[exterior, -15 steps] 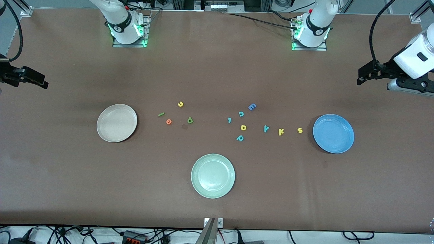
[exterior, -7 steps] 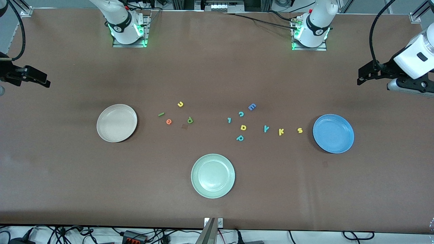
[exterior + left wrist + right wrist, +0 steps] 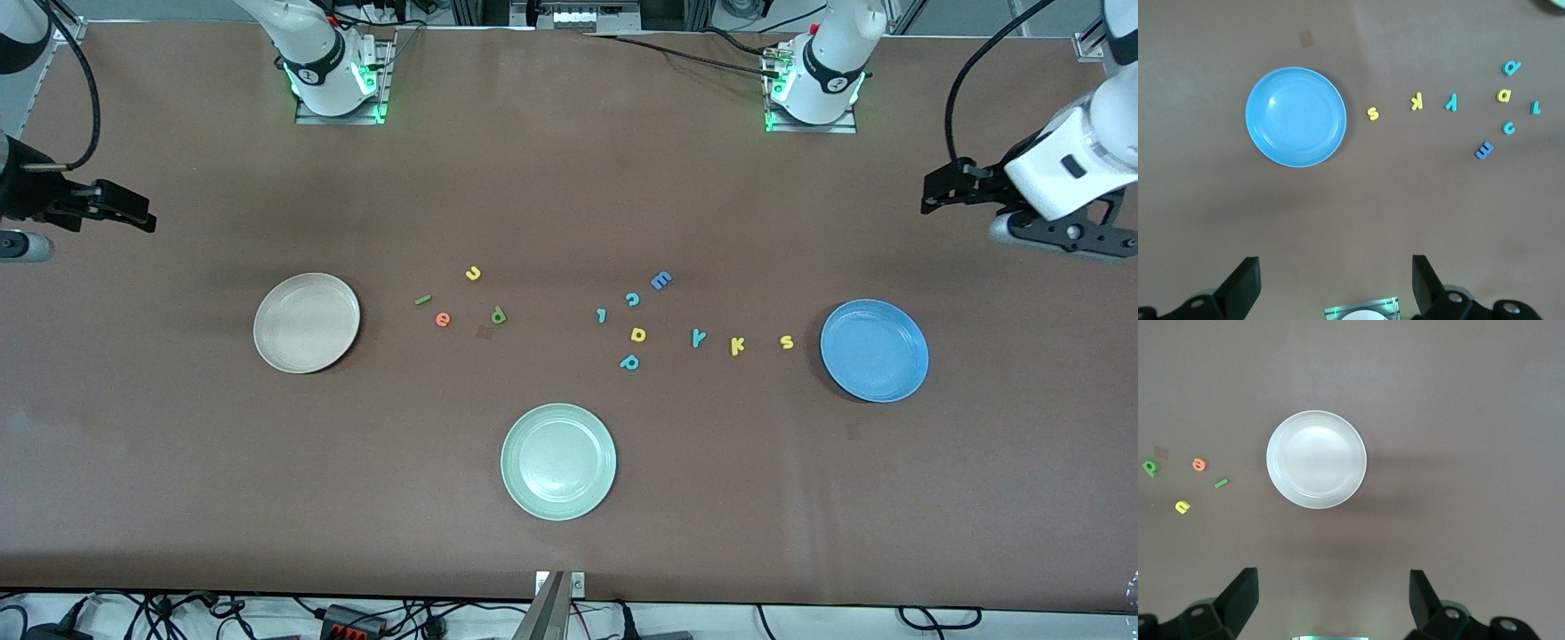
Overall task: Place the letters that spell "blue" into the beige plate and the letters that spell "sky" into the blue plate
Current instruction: 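Reach the right gripper to yellow letters while the left gripper reaches yellow k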
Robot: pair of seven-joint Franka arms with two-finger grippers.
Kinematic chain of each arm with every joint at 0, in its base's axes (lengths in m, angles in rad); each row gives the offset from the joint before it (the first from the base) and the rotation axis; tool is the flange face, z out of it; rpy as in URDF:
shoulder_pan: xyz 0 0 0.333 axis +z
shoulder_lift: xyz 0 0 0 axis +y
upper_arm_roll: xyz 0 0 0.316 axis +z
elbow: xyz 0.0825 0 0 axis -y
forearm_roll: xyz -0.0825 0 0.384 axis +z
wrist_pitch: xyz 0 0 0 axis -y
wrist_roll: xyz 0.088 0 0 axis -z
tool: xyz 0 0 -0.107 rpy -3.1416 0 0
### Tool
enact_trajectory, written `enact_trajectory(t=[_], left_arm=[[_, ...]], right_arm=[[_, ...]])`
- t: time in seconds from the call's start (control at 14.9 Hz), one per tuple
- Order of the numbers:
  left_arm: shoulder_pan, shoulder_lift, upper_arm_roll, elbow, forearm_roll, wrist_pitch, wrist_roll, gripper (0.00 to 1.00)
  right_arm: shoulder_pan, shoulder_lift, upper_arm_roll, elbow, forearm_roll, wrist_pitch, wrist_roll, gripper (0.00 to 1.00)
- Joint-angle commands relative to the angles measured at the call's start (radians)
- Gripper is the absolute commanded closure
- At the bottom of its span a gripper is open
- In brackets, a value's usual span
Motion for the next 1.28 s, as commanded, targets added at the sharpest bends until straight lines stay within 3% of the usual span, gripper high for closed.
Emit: enact_trajectory(t=[0.0,0.34,0.47,0.67,0.87,1.01,1.21], left_arm=[[-0.017,0.095,-0.003,0.036,0.004,-0.020,0.000,0.00],[-0.115,0.228,-0.007,0.021,0.004,0.079,-0.102,0.00],[-0.158,0.282,-0.007,0.015,0.005,0.153,-0.179,0.00],[-0.176,0.313,-0.009,-0.114,0.004,0.390,-0.225,0.00],[-0.205,0.337,-0.007,-0.255,0.004,0.628,-0.302,0.00],[-0.241,0.385,-0.007,-0.269,0.005,0.697,-0.363,0.00],[-0.256,0.472,-0.007,-0.271,0.010,0.812,-0.379,0.00]], right_arm=[[0.063,0.037,0.000,-0.006,0.002,-0.004,-0.022,0.00],[0.229,0.155,0.000,-0.008,0.008,0.063,-0.007,0.00],[0.262,0.197,0.000,-0.011,0.057,0.103,-0.003,0.00],[0.295,0.255,0.000,-0.046,0.083,0.175,-0.003,0.00],[0.341,0.258,0.000,-0.195,0.083,0.342,0.135,0.00],[0.386,0.258,0.000,-0.268,0.083,0.432,0.195,0.00],[0.452,0.300,0.000,-0.284,0.083,0.477,0.289,0.00]])
